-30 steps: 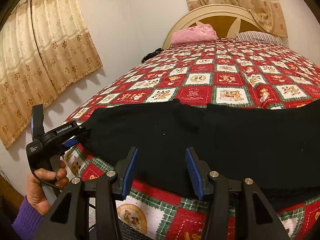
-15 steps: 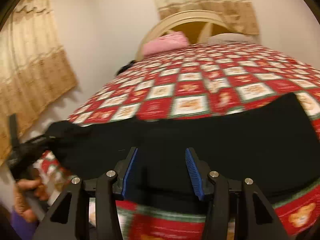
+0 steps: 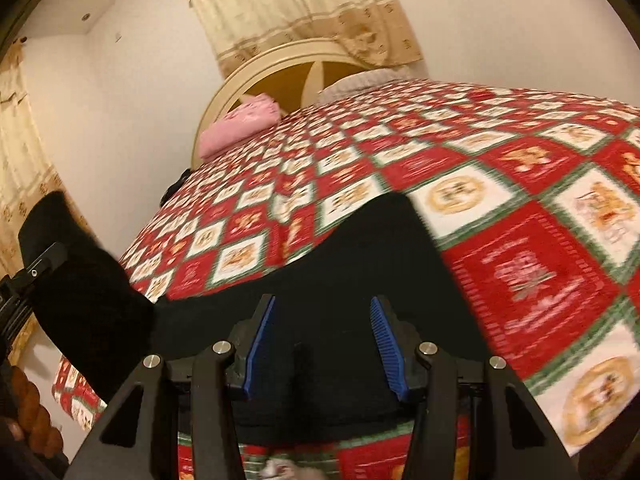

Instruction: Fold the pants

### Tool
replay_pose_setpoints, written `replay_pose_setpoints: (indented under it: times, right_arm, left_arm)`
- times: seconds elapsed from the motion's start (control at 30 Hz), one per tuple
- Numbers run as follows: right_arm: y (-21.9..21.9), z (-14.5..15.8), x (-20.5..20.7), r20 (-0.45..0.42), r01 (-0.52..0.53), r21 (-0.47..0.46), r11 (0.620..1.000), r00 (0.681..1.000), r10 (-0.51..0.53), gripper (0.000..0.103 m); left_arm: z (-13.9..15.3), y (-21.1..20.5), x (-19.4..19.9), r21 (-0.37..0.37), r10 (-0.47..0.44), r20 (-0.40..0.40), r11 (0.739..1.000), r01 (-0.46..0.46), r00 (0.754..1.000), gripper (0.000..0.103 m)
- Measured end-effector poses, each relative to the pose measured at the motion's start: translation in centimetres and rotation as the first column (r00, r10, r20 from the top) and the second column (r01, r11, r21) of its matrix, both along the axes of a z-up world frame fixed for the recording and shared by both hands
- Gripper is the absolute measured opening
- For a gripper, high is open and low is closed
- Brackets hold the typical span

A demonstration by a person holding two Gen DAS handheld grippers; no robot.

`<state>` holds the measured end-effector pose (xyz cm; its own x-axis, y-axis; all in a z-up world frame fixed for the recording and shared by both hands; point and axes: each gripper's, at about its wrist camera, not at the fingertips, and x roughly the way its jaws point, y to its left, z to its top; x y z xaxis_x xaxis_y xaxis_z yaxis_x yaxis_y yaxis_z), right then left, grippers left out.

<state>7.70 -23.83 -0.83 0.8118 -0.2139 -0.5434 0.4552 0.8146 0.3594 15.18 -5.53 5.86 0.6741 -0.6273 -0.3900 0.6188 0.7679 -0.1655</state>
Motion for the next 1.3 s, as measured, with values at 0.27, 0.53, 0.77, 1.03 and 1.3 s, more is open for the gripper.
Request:
replay_pose_setpoints:
  times: [0.27, 0.53, 0.77, 1.03, 1.3]
  right_arm:
    - [-2.0, -0.1, -1.1, 0.005, 0.044, 0.025, 0.999, 0.999, -0.044, 0.051]
    - [-1.7, -0.4, -0.8, -0.013, 0.037, 0.005, 0.999, 0.999, -0.037, 0.051]
    - [-2.3, -0.5, -0.7, -0.033, 0.006, 0.023, 1.0, 0.999, -0.006, 0.051]
    - [-1.6, -0.6, -0.7, -0.065, -0.01, -0.021, 1.0, 0.998, 0.009, 0.051]
    - [-1.9, -0.5, -0.9, -0.072, -0.038, -0.004, 0.999, 0.997, 0.038, 0.052]
  left_arm:
    - [-3.7, -7.7, -3.6, 0.138, -0.193, -0.007, 0.972, 0.192, 0.981, 0.02]
    - [-6.1, -10.9, -4.2, 0.27, -0.204, -0.069, 0.938, 0.215, 0.976, 0.02]
    - [-7.8, -13.2, -4.6, 0.387, -0.173, -0.099, 0.9, 0.198, 0.98, 0.021]
    - [-8.0, -13.5, -5.1, 0.407, -0.158, -0.084, 0.896, 0.178, 0.984, 0.021]
    - [-8.2, -13.5, -4.6, 0.416, -0.133, -0.14, 0.891, 0.18, 0.981, 0.034]
